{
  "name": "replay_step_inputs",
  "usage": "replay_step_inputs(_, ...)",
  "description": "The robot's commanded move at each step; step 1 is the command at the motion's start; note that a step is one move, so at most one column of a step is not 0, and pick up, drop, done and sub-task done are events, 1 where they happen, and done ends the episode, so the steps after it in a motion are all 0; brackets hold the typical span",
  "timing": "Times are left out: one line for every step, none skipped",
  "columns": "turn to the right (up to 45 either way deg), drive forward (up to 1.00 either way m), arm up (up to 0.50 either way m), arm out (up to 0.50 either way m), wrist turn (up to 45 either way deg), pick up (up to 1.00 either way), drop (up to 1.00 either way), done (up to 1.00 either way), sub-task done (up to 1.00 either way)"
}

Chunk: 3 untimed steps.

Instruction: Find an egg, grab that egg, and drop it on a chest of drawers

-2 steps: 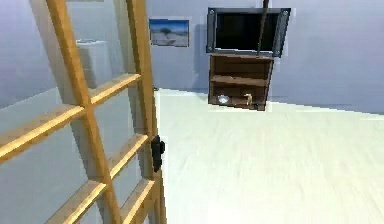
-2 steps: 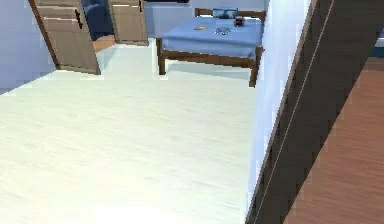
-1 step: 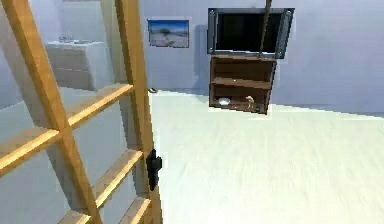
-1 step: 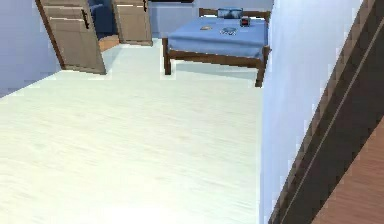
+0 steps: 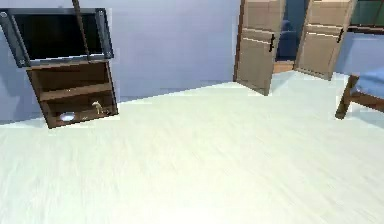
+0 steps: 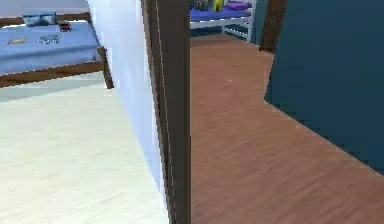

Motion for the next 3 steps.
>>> replay_step_inputs(30.0, 0.00, 0.00, 0.00, 0.0, 0.00, 0.00, 0.00, 0.00)
replay_step_inputs(0.0, 1.00, 0.00, 0.00, 0.0, 0.00, 0.00, 0.00, 0.00)
replay_step_inputs(0.0, 1.00, 0.00, 0.00, 0.0, 0.00, 0.00, 0.00, 0.00)
